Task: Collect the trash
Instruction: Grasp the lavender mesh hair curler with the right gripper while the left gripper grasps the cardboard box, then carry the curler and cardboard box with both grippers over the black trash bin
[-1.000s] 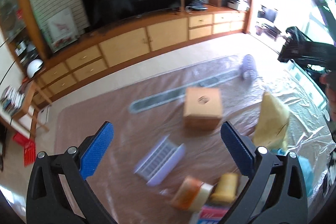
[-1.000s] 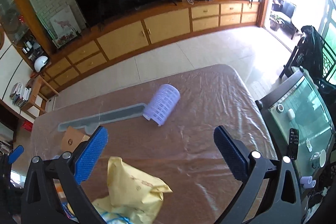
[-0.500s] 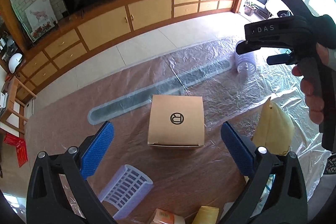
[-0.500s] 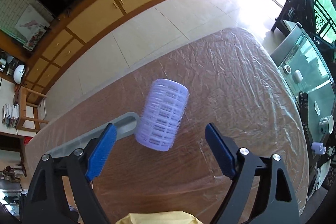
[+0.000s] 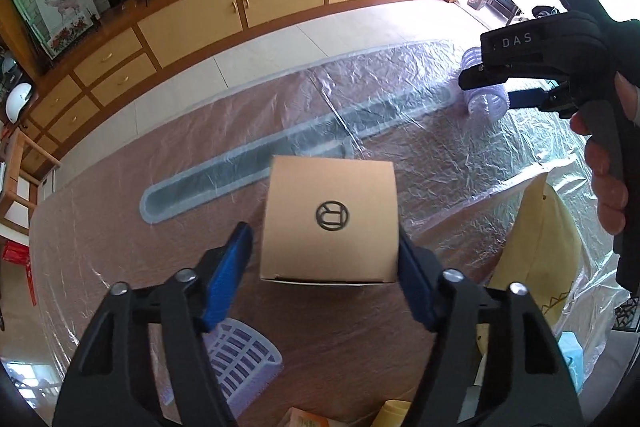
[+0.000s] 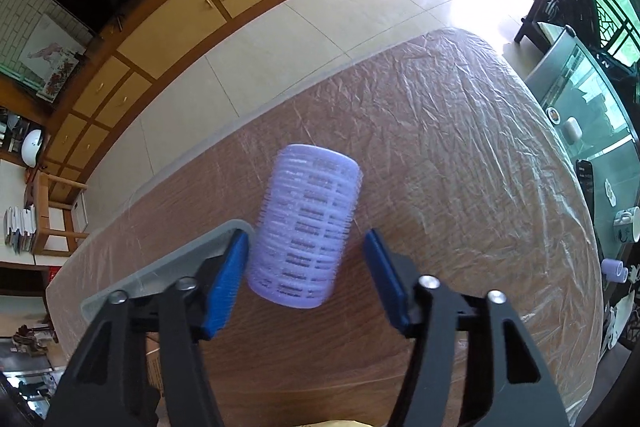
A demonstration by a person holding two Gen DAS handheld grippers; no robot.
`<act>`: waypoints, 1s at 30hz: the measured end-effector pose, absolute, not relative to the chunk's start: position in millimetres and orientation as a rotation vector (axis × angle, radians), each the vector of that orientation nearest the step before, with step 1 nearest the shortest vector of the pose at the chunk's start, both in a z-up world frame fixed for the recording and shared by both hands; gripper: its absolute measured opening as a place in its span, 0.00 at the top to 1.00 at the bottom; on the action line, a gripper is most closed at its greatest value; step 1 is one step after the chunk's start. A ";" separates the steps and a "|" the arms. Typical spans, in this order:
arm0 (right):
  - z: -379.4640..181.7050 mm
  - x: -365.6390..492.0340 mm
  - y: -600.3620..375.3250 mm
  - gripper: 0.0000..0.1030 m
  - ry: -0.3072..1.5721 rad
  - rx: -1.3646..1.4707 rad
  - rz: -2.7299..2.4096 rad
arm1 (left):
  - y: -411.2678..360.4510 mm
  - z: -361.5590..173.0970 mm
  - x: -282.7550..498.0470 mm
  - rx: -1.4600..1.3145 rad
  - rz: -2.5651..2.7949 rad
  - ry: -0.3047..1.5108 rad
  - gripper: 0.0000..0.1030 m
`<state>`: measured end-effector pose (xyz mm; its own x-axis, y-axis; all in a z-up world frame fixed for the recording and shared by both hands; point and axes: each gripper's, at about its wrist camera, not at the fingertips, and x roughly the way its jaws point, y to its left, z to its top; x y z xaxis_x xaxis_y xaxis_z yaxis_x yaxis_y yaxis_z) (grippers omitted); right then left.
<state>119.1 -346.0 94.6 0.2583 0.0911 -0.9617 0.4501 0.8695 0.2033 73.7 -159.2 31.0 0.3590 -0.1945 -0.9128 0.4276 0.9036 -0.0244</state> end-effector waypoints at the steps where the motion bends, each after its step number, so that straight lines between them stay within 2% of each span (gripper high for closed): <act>1: 97.0 117.4 -346.0 0.57 1.290 0.480 -0.258 | -158.1 30.8 73.5 0.232 -0.410 1.140 0.42; 13: 146.9 68.0 -368.5 0.59 1.105 0.466 -0.096 | -134.1 56.6 56.4 0.136 -0.419 1.066 0.42; 23: 203.2 -15.8 -366.4 0.58 0.969 0.515 0.160 | -102.6 98.0 -1.4 0.057 -0.377 0.937 0.42; 30: 227.3 -79.6 -342.7 0.59 0.948 0.430 0.269 | -88.5 113.8 -56.5 0.042 -0.345 0.882 0.42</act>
